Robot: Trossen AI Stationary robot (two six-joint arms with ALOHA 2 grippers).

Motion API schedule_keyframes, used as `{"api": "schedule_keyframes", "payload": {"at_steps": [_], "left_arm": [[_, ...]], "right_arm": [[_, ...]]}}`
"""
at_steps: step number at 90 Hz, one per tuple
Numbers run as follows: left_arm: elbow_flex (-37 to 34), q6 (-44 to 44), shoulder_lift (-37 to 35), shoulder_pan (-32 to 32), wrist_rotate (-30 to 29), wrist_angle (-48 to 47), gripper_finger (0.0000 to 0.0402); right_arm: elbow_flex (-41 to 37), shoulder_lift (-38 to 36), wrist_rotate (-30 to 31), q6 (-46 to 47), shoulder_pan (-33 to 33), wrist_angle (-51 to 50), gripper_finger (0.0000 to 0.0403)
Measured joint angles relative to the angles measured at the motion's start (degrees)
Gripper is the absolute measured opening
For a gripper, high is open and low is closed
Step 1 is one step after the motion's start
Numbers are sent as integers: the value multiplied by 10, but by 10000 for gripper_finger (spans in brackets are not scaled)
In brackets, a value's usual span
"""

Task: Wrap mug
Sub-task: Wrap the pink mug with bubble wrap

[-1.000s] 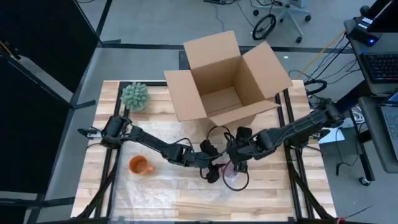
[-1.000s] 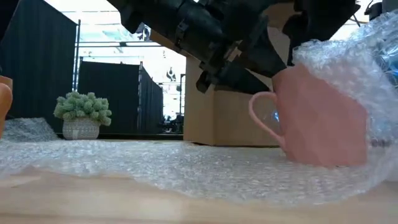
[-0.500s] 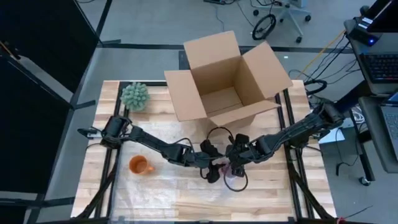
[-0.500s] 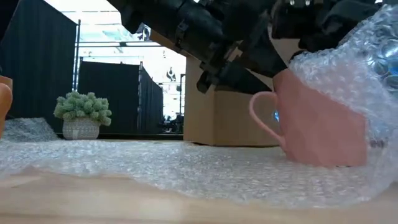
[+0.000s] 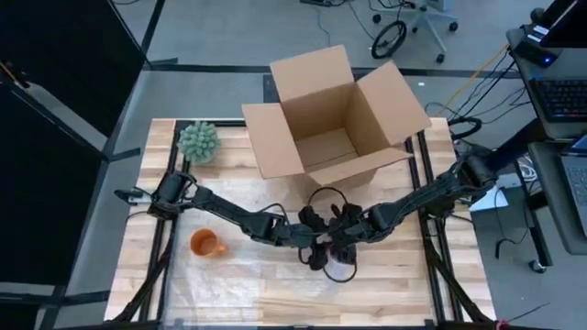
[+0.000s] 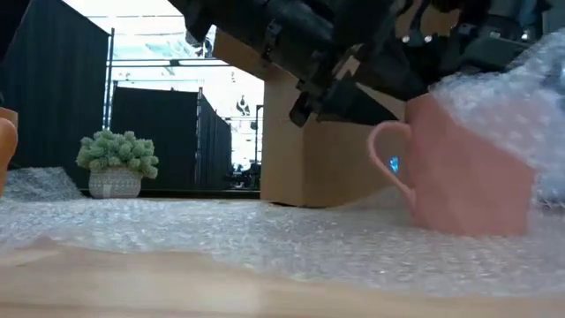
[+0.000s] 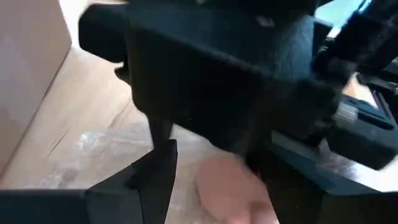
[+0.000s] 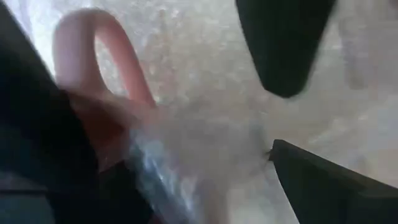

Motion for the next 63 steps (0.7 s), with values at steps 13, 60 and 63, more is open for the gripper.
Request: {"api": "schedule_keyframes", "payload": {"at_steps": [13,60,63], "left_arm": [[1,-16,9,0,0,2,207],[2,-14,10,1,3,-5,207],[2,-14,10,1,4,-5,207]], "right_arm": [[0,2,-8,-4,-3,1,249],[12,4,-29,-61,-8,-11,34],[14,5,-30,-63,-7,-13,42]]}}
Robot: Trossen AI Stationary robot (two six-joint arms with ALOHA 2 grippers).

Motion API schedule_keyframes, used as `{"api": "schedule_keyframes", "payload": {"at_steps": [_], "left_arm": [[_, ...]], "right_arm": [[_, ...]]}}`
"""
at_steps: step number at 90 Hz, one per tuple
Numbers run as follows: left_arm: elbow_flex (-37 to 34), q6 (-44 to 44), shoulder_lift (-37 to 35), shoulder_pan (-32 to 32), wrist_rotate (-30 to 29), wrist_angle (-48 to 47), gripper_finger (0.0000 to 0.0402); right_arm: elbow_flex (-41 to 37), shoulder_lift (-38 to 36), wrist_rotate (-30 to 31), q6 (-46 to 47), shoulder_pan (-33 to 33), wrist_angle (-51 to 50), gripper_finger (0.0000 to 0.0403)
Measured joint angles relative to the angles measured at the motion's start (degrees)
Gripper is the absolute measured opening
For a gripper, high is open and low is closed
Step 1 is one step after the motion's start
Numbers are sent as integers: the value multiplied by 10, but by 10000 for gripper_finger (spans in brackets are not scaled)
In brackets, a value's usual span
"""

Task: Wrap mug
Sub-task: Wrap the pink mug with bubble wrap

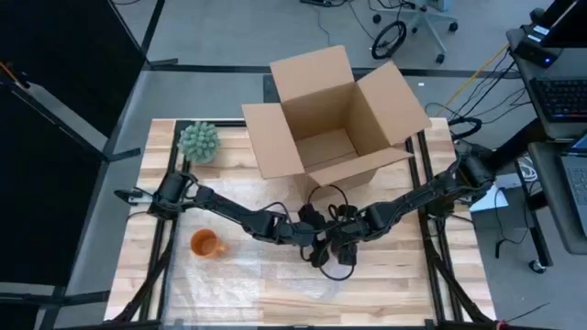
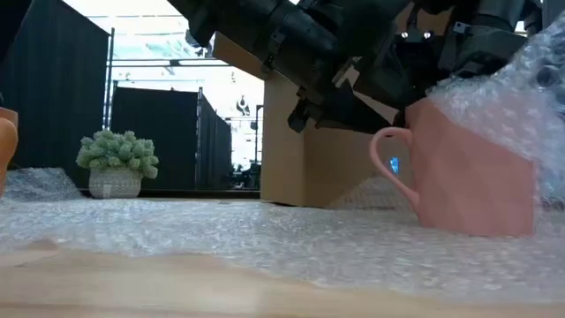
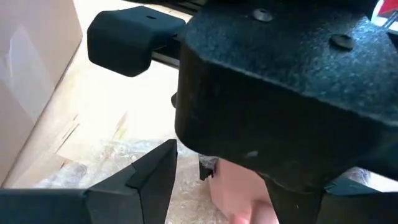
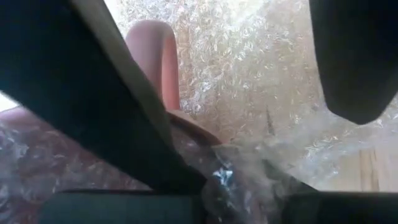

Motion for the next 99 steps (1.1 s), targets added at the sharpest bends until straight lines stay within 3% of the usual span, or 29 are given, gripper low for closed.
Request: {"api": "schedule_keyframes", "payload": {"at_steps": [30,46,61,99], "left_arm": [[-1,2,0,-1,5,-4,207],[-1,1,0,-1,5,-3,207],[-1,1,0,0,1,-16,207],[0,1,-2,2,-2,-20,207]], "right_arm": [[47,4,-1,-12,0,-58,188],[99,4,0,-14,0,-106,241],[135,4,-8,-17,2,-163,259],[198,6,-8,-6,1,-265,259]]}}
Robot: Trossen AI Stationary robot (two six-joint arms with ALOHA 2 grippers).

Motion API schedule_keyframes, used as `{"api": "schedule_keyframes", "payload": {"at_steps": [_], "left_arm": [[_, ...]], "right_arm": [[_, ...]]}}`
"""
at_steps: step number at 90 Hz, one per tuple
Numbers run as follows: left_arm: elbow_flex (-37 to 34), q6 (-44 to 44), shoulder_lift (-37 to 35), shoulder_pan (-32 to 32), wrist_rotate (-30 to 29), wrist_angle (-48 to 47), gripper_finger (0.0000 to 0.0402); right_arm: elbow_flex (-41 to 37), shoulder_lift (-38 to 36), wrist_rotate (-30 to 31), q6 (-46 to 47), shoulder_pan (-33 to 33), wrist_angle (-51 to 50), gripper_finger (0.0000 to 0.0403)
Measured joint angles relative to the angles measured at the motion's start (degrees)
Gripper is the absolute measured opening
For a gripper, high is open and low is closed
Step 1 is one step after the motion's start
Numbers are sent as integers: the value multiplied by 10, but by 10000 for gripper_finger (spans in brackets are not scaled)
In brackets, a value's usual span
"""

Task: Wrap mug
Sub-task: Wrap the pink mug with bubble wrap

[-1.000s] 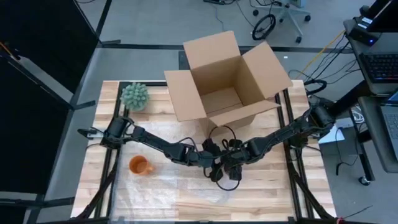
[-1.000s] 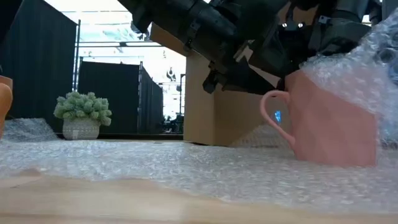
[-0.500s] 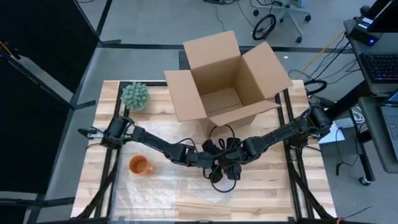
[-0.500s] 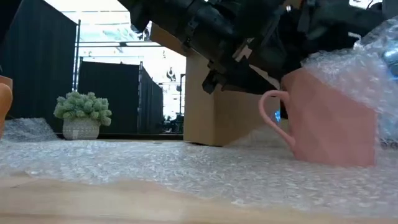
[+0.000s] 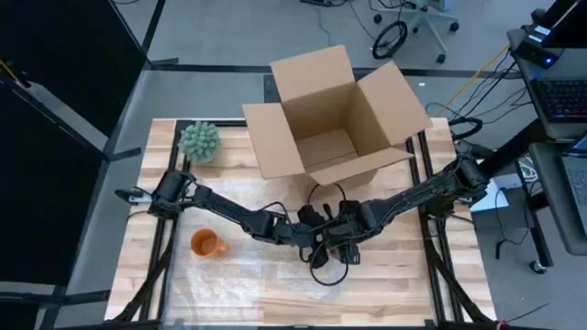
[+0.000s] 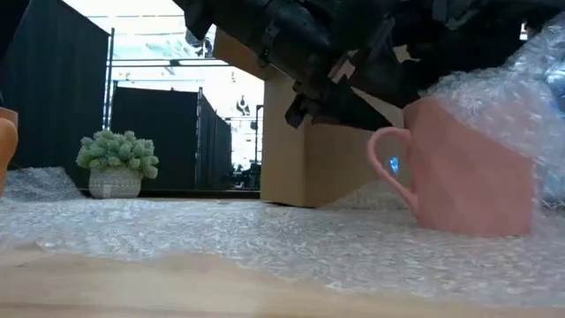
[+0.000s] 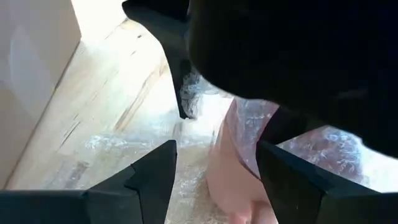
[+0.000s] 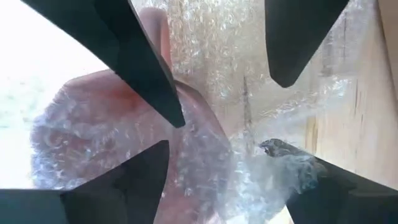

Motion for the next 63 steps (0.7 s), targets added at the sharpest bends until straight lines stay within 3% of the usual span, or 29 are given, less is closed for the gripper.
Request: {"api": "schedule_keyframes", "payload": {"at_steps": [29,49,63], "left_arm": [[-1,1,0,0,-3,0,207],[-1,-2,1,0,3,1,207],[-1,-1,1,0,2,2,207]], "right_arm": [[30,-4,57,8,-1,-99,258],[36,-14,135,27,21,-69,258],[32,-11,136,31,33,-57,258]]}}
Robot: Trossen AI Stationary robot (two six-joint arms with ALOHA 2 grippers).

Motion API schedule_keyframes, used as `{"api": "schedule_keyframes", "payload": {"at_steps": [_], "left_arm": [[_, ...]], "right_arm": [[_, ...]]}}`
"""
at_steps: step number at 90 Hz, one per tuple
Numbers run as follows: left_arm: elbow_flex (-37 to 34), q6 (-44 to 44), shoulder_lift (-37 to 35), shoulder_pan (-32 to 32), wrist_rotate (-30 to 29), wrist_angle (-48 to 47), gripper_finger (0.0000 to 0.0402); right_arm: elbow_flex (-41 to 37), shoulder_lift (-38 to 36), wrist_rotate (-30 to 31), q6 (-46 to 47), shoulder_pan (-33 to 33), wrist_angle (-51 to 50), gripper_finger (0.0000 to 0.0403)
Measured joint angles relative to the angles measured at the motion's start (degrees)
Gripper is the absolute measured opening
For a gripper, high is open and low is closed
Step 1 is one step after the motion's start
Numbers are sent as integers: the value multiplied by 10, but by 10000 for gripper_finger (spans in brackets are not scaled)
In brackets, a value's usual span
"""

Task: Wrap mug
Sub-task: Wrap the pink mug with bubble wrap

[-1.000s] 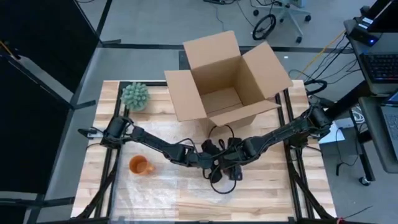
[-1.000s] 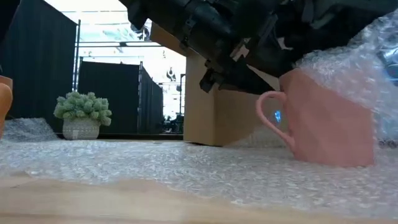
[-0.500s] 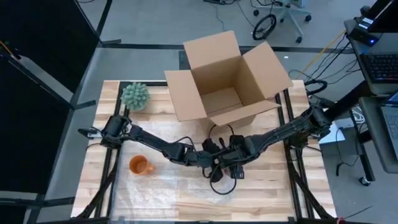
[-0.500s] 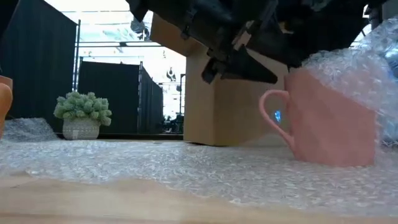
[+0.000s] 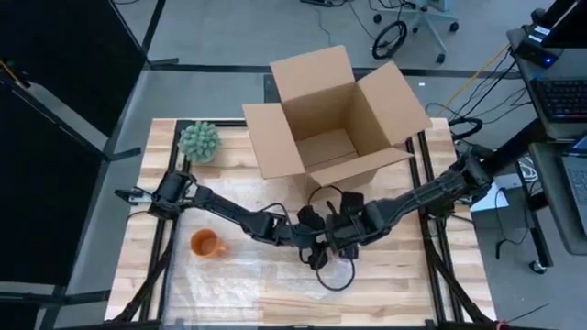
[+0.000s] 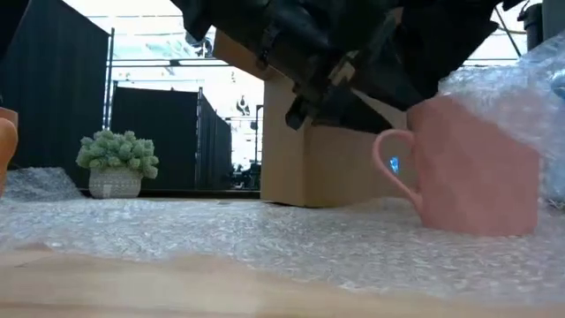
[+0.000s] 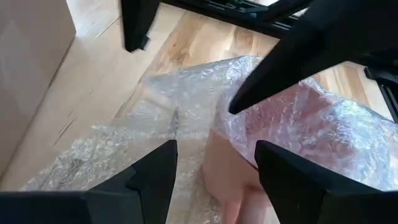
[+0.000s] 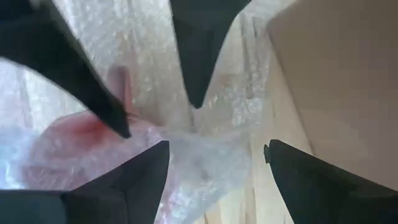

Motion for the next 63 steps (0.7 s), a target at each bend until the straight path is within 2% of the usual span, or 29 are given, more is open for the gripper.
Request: {"api": "schedule_keyframes", "payload": {"at_steps": [16,31,53,63], "left_arm": [[0,0,0,0,0,1,207],[0,1,0,0,0,1,207],[0,0,0,0,0,1,207],[1,1,0,0,-1,2,207]], "right_arm": [[-4,1,-19,15,10,-12,258],[-16,1,0,31,25,0,258],[-125,1,4,59,25,116,258],[-169,-3,-17,64,22,188,258]]}}
